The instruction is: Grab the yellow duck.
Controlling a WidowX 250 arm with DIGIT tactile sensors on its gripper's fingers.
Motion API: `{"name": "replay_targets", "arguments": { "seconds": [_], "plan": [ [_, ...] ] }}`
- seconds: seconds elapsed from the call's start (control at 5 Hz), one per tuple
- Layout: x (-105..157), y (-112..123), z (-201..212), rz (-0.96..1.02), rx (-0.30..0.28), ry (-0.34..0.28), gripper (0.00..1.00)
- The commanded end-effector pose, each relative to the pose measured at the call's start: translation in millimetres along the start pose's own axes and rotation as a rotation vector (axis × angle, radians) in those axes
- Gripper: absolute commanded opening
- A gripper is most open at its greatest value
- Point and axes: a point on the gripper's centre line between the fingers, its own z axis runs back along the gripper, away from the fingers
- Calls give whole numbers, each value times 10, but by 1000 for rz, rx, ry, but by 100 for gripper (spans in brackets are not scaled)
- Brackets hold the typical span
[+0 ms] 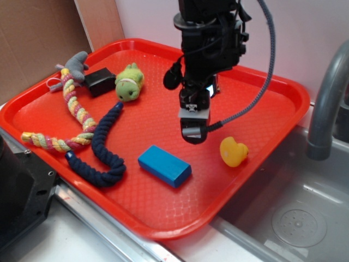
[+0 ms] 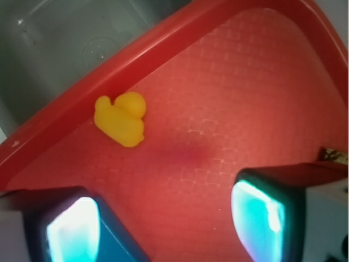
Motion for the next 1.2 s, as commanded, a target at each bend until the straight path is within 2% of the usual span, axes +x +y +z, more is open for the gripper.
{"name": "replay_targets", "arguments": {
  "seconds": [0.0, 0.2, 0.4, 0.6, 0.8, 1.0],
  "plan": [
    [244, -212, 37, -140, 69, -33, 100],
    [315, -287, -72, -230, 75, -18, 100],
    [355, -352, -216, -312, 46, 25, 100],
    [303, -395, -236, -303, 39, 42, 100],
    [336, -319, -339, -310, 30, 80, 100],
    [288, -264, -282, -281, 33, 83, 0]
  ]
}}
